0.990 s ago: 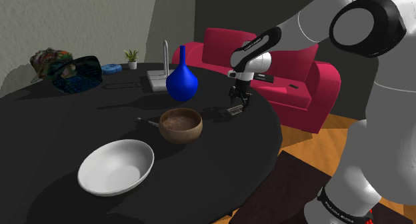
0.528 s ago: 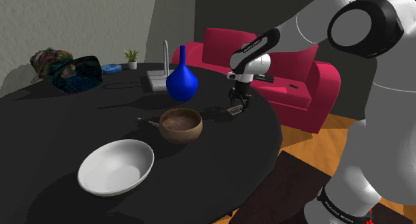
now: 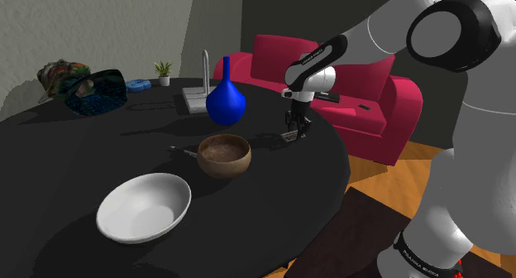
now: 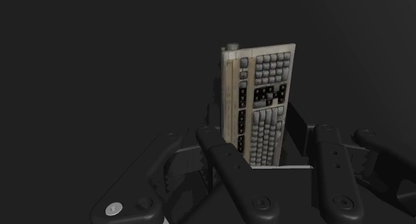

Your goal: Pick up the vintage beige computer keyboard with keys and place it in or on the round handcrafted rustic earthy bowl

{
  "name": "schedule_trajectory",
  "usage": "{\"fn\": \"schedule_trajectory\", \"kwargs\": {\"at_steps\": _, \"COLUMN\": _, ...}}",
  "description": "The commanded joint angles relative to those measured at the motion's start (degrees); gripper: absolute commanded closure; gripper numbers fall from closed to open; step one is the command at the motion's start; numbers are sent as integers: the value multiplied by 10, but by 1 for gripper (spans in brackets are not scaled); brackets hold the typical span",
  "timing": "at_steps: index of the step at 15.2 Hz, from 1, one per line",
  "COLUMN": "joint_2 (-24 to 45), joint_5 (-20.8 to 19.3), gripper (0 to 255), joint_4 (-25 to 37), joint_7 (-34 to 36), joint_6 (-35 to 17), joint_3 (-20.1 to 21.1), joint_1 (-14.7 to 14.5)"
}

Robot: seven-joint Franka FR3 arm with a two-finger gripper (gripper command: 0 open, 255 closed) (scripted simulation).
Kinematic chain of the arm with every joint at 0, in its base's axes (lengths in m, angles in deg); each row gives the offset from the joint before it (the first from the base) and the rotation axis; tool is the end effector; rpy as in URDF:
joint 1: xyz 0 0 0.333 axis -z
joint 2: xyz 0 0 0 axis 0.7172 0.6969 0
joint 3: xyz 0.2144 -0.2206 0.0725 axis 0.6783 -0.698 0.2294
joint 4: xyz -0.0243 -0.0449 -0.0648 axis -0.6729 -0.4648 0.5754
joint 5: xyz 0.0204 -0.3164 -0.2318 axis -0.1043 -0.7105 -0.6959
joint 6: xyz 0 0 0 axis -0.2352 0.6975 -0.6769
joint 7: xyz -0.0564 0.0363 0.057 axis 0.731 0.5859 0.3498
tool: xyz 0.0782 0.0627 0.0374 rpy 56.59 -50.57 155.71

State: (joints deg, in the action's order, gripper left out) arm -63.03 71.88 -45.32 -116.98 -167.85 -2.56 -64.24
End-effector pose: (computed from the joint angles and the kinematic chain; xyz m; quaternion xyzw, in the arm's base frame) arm 0.5338 -0.1804 0.3251 -0.7889 -0.6122 -0.0105 0.0514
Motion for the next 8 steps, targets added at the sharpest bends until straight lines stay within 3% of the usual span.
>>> {"fn": "schedule_trajectory", "kwargs": {"at_steps": 1, "joint_2": 1, "joint_5": 0, "gripper": 255, "joint_4": -1, "joint_7": 0, "joint_6": 0, "joint_3": 0, "joint_1": 0}}
{"fn": "schedule_trajectory", "kwargs": {"at_steps": 8, "joint_2": -25, "joint_5": -24, "gripper": 255, "joint_4": 11, "joint_7": 18, "joint_6": 31, "joint_3": -8, "joint_1": -7}}
